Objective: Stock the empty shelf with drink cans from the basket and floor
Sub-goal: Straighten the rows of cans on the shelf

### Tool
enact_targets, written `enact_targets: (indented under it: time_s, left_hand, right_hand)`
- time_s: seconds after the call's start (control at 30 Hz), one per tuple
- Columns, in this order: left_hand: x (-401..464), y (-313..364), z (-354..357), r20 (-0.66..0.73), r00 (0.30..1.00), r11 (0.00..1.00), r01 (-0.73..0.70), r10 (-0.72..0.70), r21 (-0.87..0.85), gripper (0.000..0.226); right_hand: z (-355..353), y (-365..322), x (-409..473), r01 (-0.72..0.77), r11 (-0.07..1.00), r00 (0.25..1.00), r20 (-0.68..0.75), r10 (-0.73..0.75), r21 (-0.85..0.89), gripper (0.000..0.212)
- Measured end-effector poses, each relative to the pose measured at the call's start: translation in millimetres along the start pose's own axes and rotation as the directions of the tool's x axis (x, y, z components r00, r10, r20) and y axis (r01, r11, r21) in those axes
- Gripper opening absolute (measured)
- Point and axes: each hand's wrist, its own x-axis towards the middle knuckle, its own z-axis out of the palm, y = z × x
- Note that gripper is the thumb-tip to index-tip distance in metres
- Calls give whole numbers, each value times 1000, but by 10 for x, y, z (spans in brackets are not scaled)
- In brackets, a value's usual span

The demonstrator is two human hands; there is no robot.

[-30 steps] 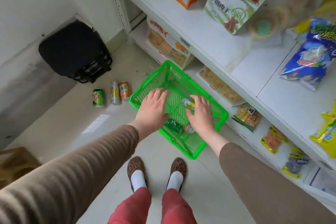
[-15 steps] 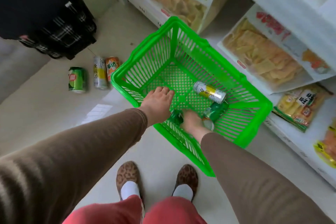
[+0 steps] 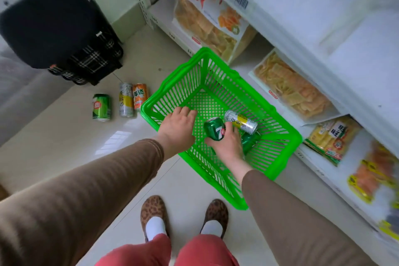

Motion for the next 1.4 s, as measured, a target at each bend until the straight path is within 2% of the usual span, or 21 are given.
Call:
enact_targets:
  time_s: [0.13,0.3,0.37,0.5,0.6,0.73,0.8,0.97,1.07,1.2,1.3,1.4]
  left_hand:
    - [-526,134,-1025,-69,997,997,39,-43,-62,84]
    - [-1230,269,-2620,-223,974,990,16,-47,-138,86]
    - [-1488,295,-3249,-315,949,985,-23,-33,-172,85]
    - [-1841,303,-4407,-477,878,977,-134,40,-165,86]
    - [-1936,369,-5124,-580,808,973,-204,103,-111,80]
    - [-1856,521,-5815,-616,775,954,-274,144,-121,81]
    - [-1728,596,-6037,-603,783,950,-285,152,-131,84]
    - [-1308,727,-6332,-571,806,962,-257,158,-97,82]
    - [-1064,787,-6445,-531,834,965,-240,150,-103,82]
    - [-812,860,-6572,-527,836,968,-235,153,-92,82]
    - [-678,892,-6614,-510,843,967,-242,168,-81,82]
    - [-585,883,-6635,-508,840,963,-262,193,-68,83]
  right_hand:
    - [-1010,-875,-726,68,961,997,-63,-53,267,57]
    - [-2309,-2048,-1634,209,888,976,-147,-162,411,66]
    - [-2808,-2479,-1950,268,819,963,-167,-212,508,65]
    - [-3687,-3214,-2372,326,583,938,-176,-299,744,44]
    - [-4228,-3629,-2469,374,508,915,-218,-341,776,44]
    - [-4802,-4078,-2396,440,473,893,-319,-317,763,65]
    - [-5027,-4225,-2249,470,489,883,-390,-261,735,69]
    - [-5400,-4371,-1628,498,675,798,-593,-111,544,76]
    - [-5540,-4412,-1306,487,722,743,-668,-47,491,72]
    - [-5661,-4566,-976,478,763,668,-744,5,434,87]
    - [-5714,-4690,-845,424,790,686,-726,39,443,94]
    - [-5677,-4631,-799,418,801,721,-693,-6,429,102]
